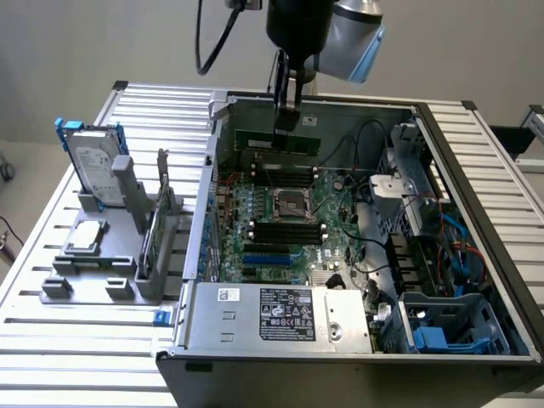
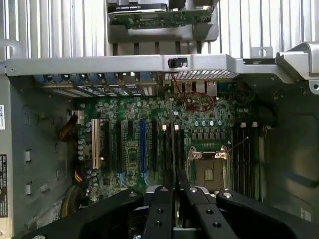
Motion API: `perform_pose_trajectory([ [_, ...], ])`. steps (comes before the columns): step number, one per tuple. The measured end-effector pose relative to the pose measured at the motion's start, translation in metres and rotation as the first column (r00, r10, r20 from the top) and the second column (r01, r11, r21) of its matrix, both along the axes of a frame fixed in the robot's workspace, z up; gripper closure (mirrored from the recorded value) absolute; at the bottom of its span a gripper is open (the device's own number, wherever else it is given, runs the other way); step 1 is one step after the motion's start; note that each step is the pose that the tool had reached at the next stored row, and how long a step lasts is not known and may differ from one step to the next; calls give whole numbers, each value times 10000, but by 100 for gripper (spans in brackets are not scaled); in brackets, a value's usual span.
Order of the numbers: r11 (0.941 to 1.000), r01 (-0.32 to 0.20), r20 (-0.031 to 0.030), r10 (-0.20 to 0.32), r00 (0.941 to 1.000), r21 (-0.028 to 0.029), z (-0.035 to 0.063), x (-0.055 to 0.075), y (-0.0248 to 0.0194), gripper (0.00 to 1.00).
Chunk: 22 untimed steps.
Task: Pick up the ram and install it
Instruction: 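Pick up the ram and move it above insertion slot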
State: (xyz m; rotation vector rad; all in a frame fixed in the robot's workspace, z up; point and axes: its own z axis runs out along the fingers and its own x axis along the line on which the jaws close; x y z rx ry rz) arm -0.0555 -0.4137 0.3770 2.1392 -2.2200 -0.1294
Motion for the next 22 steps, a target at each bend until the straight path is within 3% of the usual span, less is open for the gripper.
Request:
perform_pose_trajectory([
  [4, 10000, 0, 1, 0, 10000, 0, -70, 108, 52, 86],
  [10, 10000, 0, 66, 0, 10000, 1, -142, 228, 70, 86],
  [14, 10000, 1, 180, -1, 9998, 0, -190, 240, 69, 86],
  [19, 10000, 0, 386, 0, 9993, 0, -255, 241, 69, 86],
  [22, 10000, 1, 473, -1, 9989, 0, -307, 239, 69, 86],
])
